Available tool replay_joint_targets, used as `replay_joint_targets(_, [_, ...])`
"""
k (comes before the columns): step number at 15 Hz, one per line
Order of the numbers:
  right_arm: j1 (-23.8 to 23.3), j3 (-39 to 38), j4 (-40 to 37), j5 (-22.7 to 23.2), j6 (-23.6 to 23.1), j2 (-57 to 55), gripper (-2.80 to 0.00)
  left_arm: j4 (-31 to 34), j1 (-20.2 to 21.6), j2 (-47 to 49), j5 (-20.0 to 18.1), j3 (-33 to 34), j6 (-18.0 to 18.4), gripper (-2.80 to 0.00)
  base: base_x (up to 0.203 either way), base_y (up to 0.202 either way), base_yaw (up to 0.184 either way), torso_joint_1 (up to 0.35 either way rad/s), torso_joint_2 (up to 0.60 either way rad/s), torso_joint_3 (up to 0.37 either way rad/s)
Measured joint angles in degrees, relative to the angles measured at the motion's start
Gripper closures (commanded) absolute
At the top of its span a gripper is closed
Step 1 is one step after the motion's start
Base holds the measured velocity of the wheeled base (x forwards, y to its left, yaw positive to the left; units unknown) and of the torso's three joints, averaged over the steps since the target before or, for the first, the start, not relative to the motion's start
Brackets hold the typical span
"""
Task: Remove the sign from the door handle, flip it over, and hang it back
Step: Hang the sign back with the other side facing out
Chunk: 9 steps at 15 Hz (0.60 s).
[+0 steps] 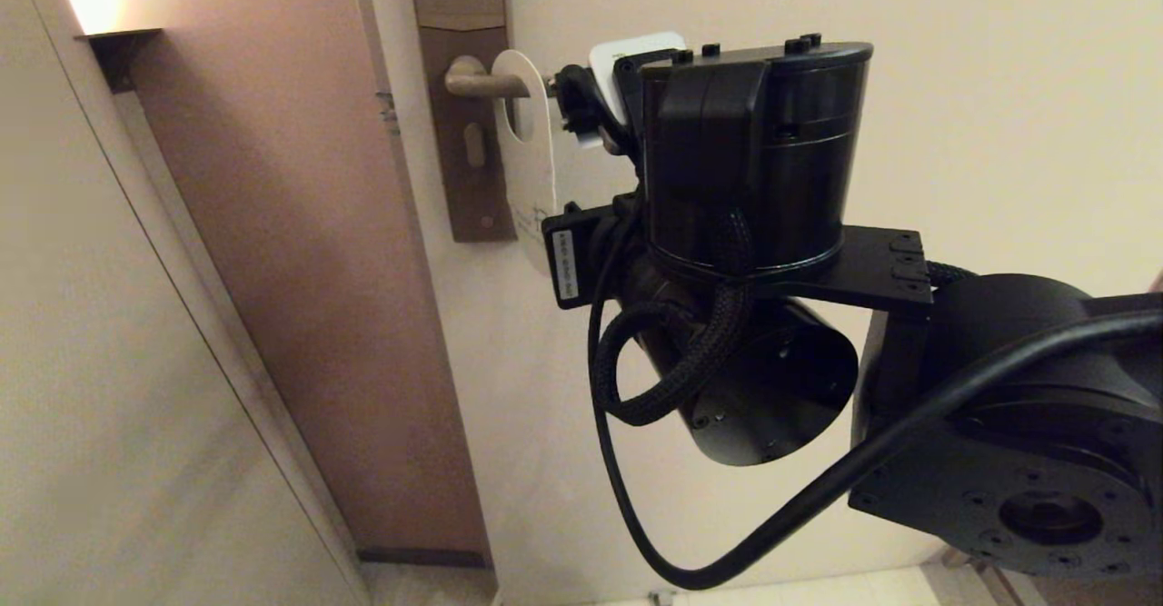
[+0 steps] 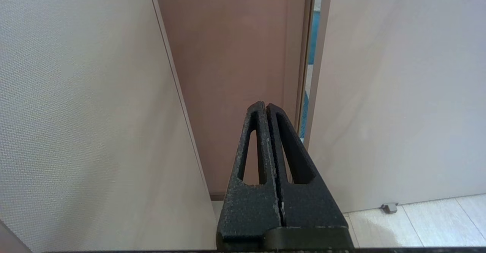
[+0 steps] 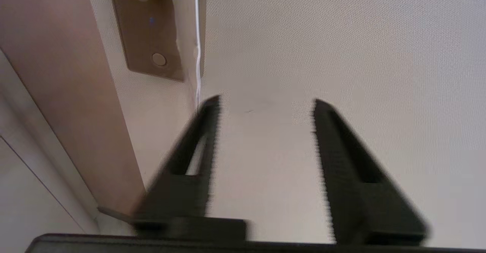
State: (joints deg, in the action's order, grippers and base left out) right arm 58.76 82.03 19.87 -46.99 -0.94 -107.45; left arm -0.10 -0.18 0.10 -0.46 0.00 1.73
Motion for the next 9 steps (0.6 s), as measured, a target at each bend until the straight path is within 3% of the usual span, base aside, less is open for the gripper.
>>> replay_joint_targets(9, [0.02, 2.54, 3.70, -0.12, -0.39, -3.44, 0.00, 0.01, 0.00, 0.00, -0.01, 0.00, 0.00, 0.00, 0.000, 0.000, 0.000, 0.000, 0.00, 0.000])
